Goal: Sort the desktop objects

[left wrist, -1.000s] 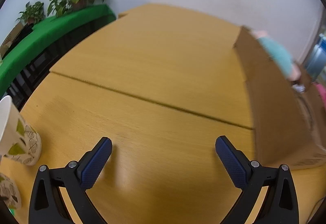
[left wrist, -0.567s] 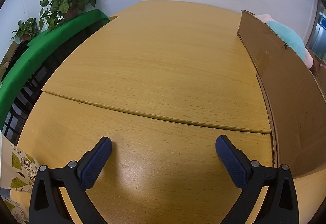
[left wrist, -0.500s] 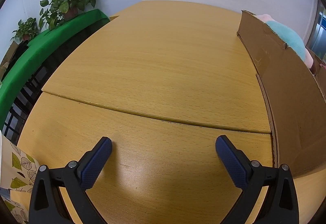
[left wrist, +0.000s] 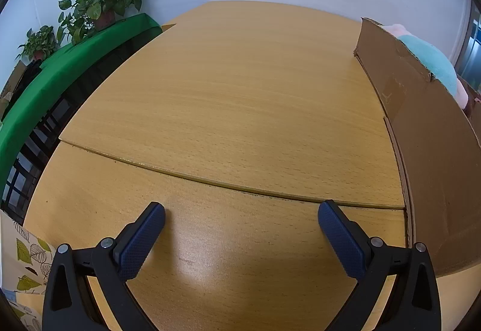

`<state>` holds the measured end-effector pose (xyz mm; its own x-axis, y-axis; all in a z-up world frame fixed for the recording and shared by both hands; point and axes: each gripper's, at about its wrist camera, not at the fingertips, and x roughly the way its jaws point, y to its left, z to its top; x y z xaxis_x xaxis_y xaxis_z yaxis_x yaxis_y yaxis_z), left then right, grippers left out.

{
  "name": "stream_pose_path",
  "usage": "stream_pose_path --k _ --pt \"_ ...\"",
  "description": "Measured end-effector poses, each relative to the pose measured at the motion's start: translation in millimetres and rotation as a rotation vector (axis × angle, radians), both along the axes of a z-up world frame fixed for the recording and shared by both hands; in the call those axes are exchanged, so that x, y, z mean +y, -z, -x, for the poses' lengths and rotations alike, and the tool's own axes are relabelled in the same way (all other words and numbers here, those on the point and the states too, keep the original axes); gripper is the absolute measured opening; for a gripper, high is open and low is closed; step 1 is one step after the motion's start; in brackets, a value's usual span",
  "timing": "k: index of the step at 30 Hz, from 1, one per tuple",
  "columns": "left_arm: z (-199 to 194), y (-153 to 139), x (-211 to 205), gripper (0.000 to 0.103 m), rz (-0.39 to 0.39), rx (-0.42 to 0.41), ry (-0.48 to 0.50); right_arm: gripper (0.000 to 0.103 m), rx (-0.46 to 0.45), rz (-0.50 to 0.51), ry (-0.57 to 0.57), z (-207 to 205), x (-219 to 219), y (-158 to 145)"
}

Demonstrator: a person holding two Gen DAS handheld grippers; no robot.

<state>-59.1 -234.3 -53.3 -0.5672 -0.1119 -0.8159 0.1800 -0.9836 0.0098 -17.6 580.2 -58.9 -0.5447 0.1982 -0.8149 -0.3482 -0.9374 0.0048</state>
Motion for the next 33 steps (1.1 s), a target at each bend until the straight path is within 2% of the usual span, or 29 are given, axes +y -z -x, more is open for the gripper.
stream_pose_path --k 33 --pt "5.6 2.8 -2.6 0.103 -0.002 0.003 0.012 0.103 0.004 -0.005 0.011 1.2 0.0 -2.2"
